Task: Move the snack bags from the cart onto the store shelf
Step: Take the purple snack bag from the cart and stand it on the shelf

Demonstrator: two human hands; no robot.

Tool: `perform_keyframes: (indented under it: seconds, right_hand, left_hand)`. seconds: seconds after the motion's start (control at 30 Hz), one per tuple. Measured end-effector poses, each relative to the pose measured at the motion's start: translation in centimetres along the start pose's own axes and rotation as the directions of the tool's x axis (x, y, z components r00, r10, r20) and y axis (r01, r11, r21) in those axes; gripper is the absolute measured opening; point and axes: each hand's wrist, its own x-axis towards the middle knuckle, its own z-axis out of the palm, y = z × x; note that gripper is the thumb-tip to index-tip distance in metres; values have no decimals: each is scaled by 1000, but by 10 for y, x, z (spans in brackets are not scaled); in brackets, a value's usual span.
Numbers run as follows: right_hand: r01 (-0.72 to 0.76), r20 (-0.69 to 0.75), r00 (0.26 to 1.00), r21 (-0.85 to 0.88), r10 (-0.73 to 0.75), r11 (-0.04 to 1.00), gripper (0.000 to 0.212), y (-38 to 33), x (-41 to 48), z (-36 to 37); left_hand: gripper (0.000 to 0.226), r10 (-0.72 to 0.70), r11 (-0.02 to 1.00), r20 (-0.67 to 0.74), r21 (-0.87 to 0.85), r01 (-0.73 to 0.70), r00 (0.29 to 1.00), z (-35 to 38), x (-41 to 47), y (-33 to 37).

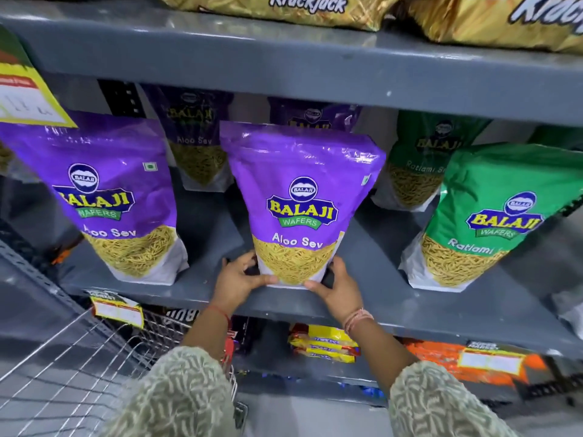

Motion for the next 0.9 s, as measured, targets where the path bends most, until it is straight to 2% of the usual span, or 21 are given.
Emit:
perform_keyframes:
  seconds: [0.1,0.2,0.73,0.9]
  right_hand:
    - [15,-40,999,-116,-20,993,58,-2,-13,2]
    - [15,-41,999,-169,-23,985,63,-4,-19,3]
    - [13,-76,997,-198,-28,980,59,0,-26,6]
    - [10,-45,999,-224,-20,975,78,-1,-37,-2]
  left_hand:
    - [76,21,997,-46,81,-17,999,-1,-13,-3]
    - [68,71,989,-97,137,-57,993,-1,-22,-7]
    - [57,82,964,-86,261,-57,993,-5,-19,-17]
    - [71,80,947,-46,314,-61,996,-7,-23,-14]
